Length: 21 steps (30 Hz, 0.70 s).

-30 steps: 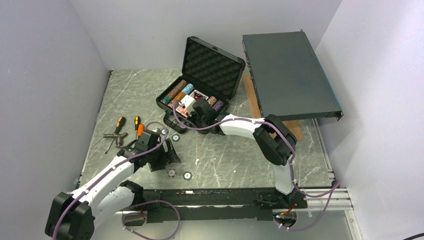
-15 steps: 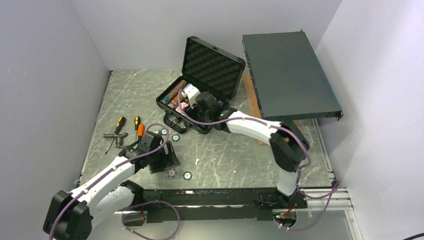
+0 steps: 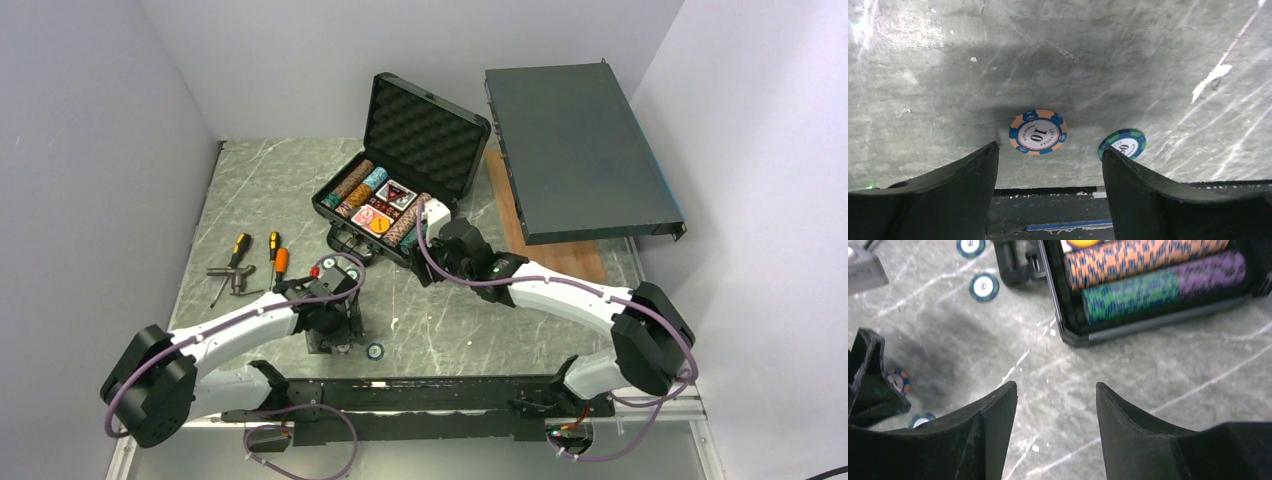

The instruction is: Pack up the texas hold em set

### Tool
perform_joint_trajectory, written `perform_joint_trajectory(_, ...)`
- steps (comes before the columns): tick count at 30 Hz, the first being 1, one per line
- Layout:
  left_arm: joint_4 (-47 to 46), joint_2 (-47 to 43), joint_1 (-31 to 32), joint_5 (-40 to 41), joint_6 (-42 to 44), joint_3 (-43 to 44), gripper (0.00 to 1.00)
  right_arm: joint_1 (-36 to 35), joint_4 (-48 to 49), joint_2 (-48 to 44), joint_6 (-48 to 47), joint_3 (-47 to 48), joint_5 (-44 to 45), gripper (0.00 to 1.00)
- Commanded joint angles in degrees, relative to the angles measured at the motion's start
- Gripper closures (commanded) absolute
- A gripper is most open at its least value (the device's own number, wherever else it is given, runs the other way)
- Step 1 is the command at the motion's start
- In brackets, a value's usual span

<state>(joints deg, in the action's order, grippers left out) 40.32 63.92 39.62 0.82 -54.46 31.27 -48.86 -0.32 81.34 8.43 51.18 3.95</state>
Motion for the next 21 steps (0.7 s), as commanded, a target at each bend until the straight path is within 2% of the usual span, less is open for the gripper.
perform_joint_trajectory(1, 3.1, 2.94, 2.19, 4.42, -5.76, 2.19, 0.24, -0.39, 0.5, -6.49, 3.1, -2.35, -0.73, 0.39)
perform_joint_trajectory(4, 2.73, 2.29, 2.24, 5.13, -6.96, 1.7, 0.32, -0.76, -1.09, -8.39, 3.68, -3.36, -0.69, 0.39)
perform_joint_trajectory(10, 5.72, 1.2, 2.28, 9.36, -7.67, 2.71, 0.38, -1.53, -1.39, -10.41, 3.97, -4.95, -1.11, 0.39)
perform_joint_trajectory(21, 6.37, 5.0, 2.24, 7.0, -7.25, 3.73, 0.37, -1.59, -0.46, -10.27, 3.28, -5.07, -3.58, 0.38)
